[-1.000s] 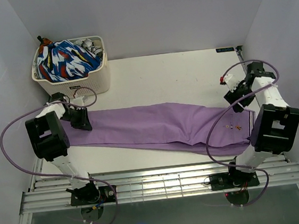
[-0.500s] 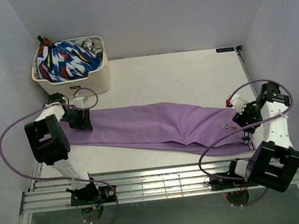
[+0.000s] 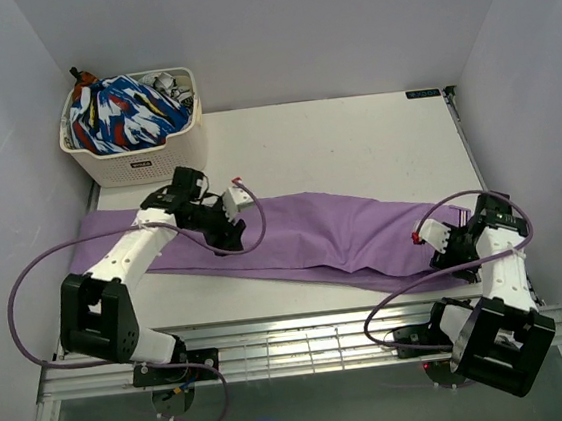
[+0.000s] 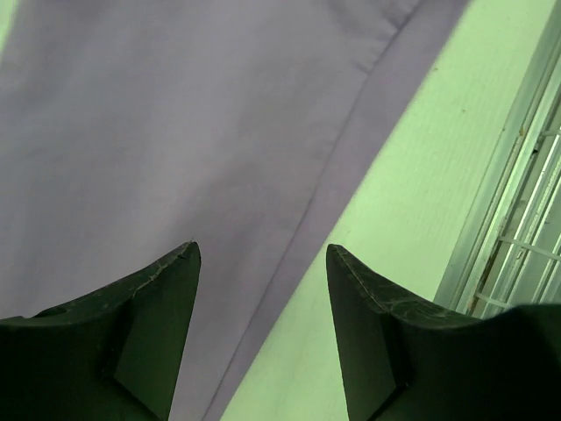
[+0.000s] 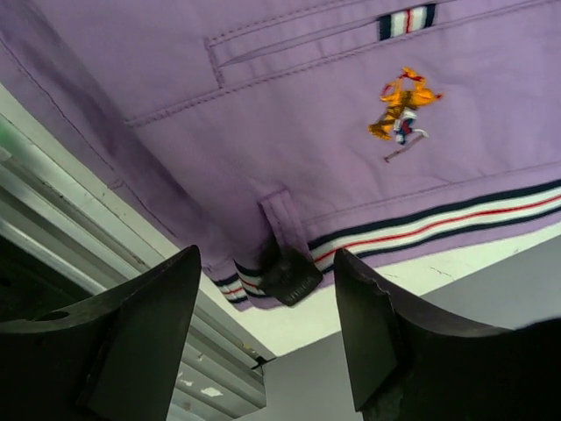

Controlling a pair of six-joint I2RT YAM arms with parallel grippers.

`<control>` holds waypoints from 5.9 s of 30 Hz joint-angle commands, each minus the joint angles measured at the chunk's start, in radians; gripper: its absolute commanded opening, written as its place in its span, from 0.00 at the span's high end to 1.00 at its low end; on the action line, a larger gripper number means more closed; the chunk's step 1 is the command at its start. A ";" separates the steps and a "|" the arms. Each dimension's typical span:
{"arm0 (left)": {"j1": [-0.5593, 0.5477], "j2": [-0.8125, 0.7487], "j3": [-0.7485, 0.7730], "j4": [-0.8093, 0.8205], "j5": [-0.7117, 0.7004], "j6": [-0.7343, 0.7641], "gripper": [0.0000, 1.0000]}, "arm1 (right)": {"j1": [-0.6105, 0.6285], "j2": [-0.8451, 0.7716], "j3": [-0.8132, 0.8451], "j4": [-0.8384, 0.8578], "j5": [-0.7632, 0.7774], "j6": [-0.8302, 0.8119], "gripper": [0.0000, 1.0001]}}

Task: Fold and stack the trousers
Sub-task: Fold the trousers

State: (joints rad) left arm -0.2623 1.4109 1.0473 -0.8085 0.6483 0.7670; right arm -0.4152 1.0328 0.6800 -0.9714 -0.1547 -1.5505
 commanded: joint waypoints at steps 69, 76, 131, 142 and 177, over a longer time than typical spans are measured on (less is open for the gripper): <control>-0.413 0.135 -0.201 0.480 -0.179 -0.060 0.60 | -0.005 0.107 0.253 0.131 -0.063 -0.048 0.92; -0.417 0.157 -0.170 0.499 -0.161 -0.044 0.53 | -0.005 0.137 0.272 0.126 -0.065 -0.023 0.92; -0.453 0.217 -0.205 0.299 -0.190 0.006 1.00 | -0.088 -0.042 -0.152 0.197 0.061 -0.312 0.92; -0.442 0.071 -0.161 0.243 -0.133 -0.089 0.59 | -0.088 0.044 -0.131 0.212 0.081 -0.284 0.84; 0.551 0.088 -0.118 0.199 -0.275 -0.485 0.31 | 0.149 0.573 0.167 0.345 0.126 0.588 0.45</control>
State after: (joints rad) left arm 0.2649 1.4963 0.9459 -0.6201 0.3973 0.2768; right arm -0.1913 1.5394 0.8616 -0.8024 -0.2283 -0.9340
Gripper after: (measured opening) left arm 0.691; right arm 0.559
